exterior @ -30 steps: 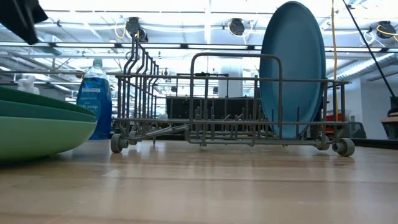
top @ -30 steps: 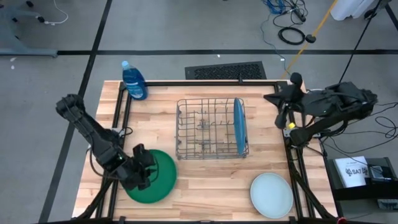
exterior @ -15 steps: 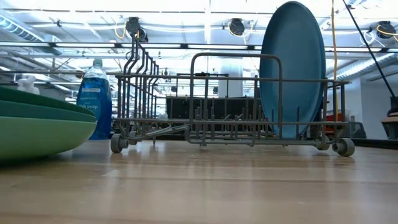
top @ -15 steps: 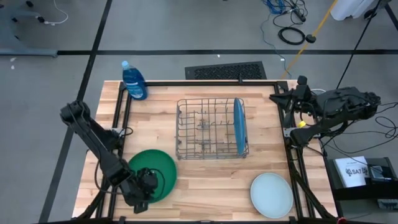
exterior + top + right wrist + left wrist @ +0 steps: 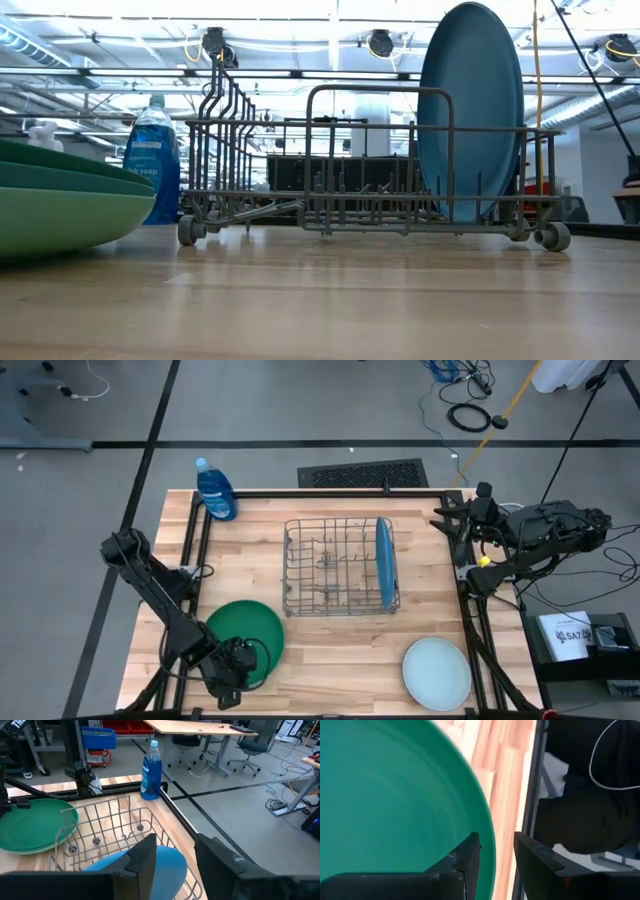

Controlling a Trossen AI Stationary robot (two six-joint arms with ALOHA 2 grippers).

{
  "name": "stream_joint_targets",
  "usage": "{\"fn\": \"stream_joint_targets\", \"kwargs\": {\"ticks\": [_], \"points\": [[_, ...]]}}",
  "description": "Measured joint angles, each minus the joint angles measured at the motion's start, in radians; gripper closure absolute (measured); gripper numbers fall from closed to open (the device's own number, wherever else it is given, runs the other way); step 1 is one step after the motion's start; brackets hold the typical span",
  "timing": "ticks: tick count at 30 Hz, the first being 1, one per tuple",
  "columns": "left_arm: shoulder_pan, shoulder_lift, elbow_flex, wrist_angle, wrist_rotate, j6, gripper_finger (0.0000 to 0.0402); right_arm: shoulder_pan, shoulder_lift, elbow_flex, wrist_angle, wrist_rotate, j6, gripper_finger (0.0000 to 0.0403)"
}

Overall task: Sort dishes
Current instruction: Put the dark green plate into the dish rack

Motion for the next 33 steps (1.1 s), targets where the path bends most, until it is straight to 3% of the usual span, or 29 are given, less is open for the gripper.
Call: {"fn": "stream_joint_targets", "kwargs": {"ticks": [6, 33], "points": [[0.0, 0.044, 0.0, 0.0, 0.041, -0.003, 0.0281, 0.0, 0.0, 0.0, 0.0, 0.0, -0.004, 0.0272], [0.0, 0.09, 0.0, -0.023, 0.055, 0.028, 0.0281, 0.0, 0.0, 0.0, 0.045, 0.001, -0.03, 0.0273]]}}
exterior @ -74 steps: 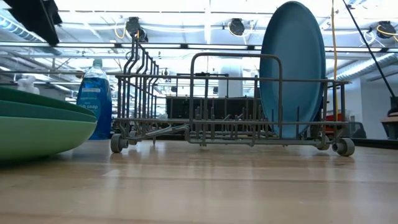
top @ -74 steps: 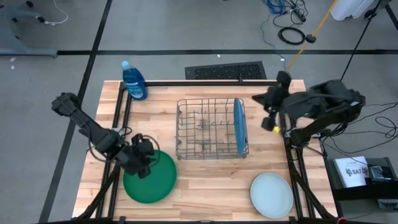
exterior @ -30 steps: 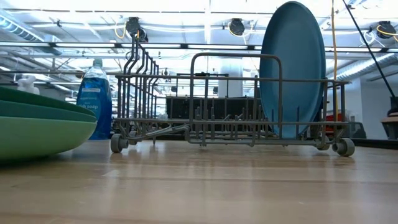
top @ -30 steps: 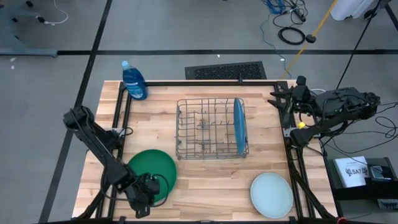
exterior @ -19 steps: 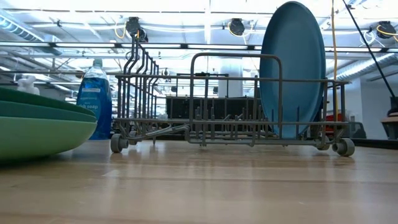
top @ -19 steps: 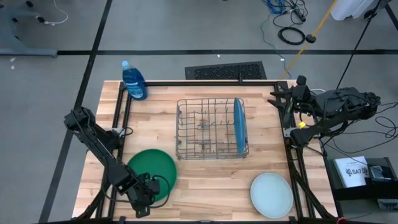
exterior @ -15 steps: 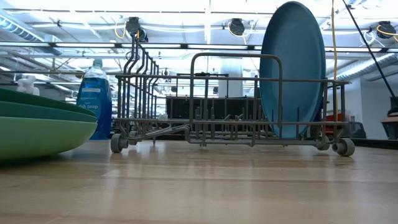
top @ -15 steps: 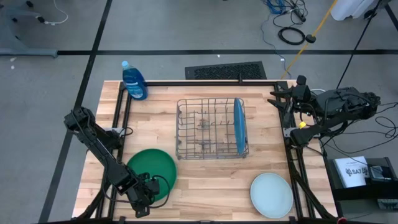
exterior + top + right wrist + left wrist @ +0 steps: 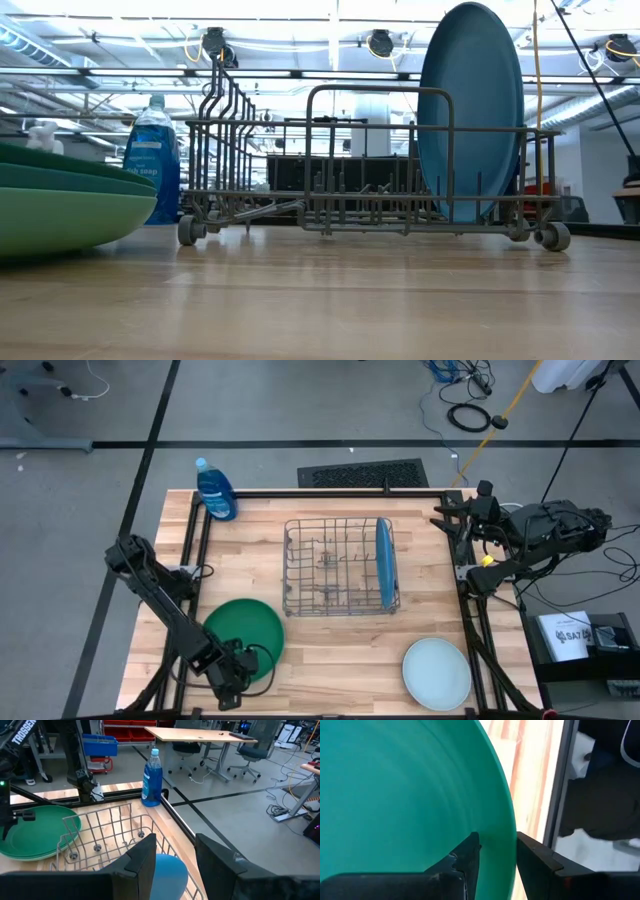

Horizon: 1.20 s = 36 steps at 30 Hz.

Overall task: Sort dishes
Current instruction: Put the dark green plate into the dish rack

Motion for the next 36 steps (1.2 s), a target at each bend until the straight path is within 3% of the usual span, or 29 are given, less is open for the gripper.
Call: {"fn": "stream_joint_targets", "kwargs": {"ticks": [9, 17, 32, 36], "points": [[0.0, 0.023, -0.001, -0.007, 0.059, 0.005, 0.0294, 0.0, 0.0, 0.0, 0.0, 0.0, 0.0, 0.0273], [0.0, -0.021, -0.001, -0.033, 0.065, 0.023, 0.0393, 0.0, 0.0, 0.0, 0.007, 0.0, 0.0, 0.0273], [0.004, -0.057, 0.078, -0.106, 0.088, 0.059, 0.0401, 0.0, 0.0, 0.0, 0.007, 0.0, 0.0, 0.0273], [0.003, -0.108, 0.107, -0.131, 0.04, 0.076, 0.0401, 0.0, 0.0, 0.0, 0.007, 0.0, 0.0, 0.0273]]}}
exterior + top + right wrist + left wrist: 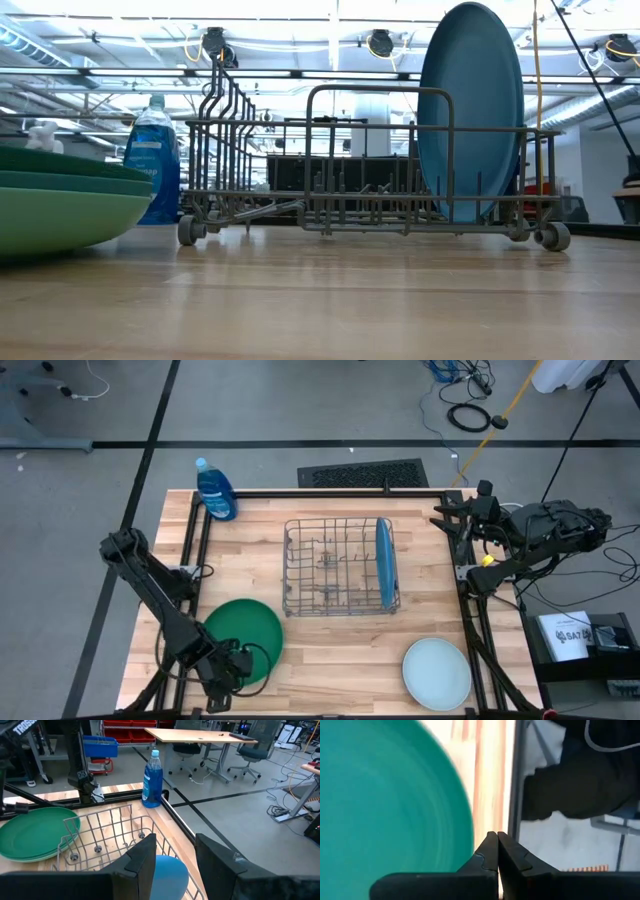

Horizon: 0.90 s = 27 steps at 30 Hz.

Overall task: Sort dishes
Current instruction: Put the dark green plate into the dish rack

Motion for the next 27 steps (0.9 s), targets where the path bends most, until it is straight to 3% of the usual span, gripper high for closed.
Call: {"fn": "stream_joint_targets", "kwargs": {"ticks": [8, 19, 27], "points": [[0.001, -0.017, 0.002, 0.0, -0.088, -0.001, 0.039, 0.0, 0.0, 0.0, -0.001, -0.001, -0.003, 0.0273], [0.0, 0.051, 0.0, 0.003, -0.039, -0.051, 0.025, 0.0, 0.0, 0.0, -0.002, -0.002, -0.018, 0.0273], [0.0, 0.126, 0.0, 0.001, -0.005, -0.047, 0.0226, 0.0, 0.0, 0.0, -0.002, -0.002, -0.033, 0.0273]]}}
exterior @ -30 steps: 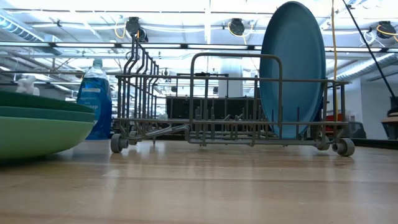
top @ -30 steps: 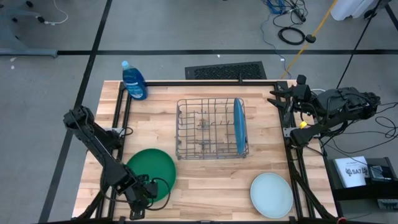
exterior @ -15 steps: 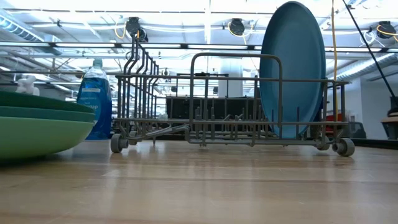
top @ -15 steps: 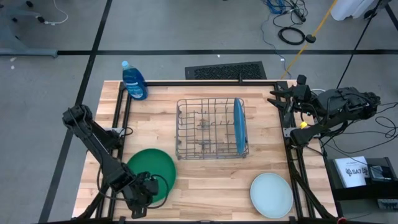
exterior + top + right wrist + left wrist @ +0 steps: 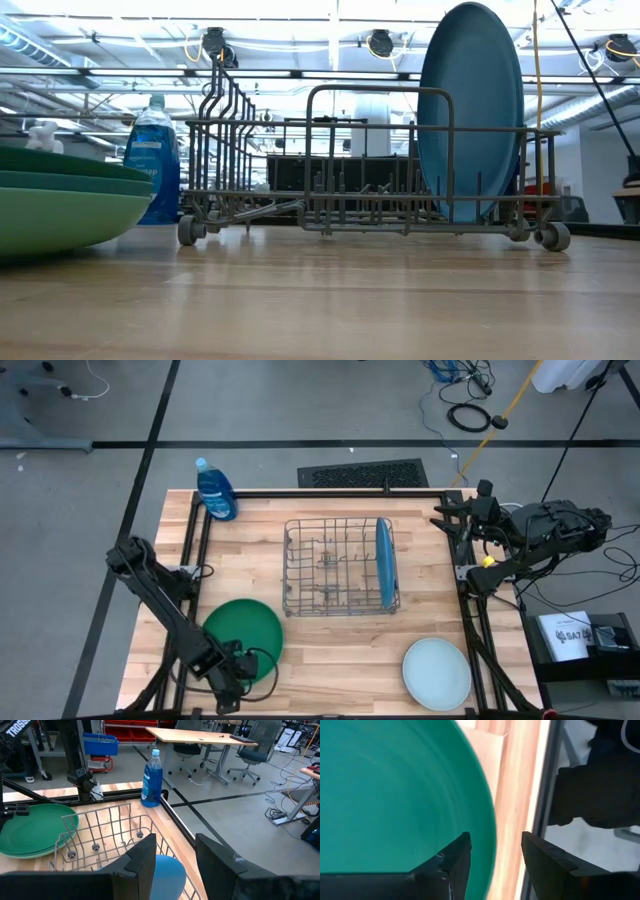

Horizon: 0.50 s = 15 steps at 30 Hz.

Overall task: Sort dishes
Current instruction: Put the dark green plate into the dish rack

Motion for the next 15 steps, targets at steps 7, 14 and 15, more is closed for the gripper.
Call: {"fn": "stream_joint_targets", "kwargs": {"ticks": [7, 14, 15], "points": [[0.0, 0.036, -0.001, 0.0, 0.0, -0.006, 0.0226, 0.0, 0.0, 0.0, 0.007, 0.0, -0.007, 0.0273], [0.0, 0.073, -0.001, 0.0, 0.0, -0.006, 0.0226, 0.0, 0.0, 0.0, 0.008, 0.0, -0.007, 0.0273], [0.0, 0.074, -0.001, 0.0, 0.0, -0.006, 0.0226, 0.0, 0.0, 0.0, 0.008, 0.0, -0.007, 0.0273]]}}
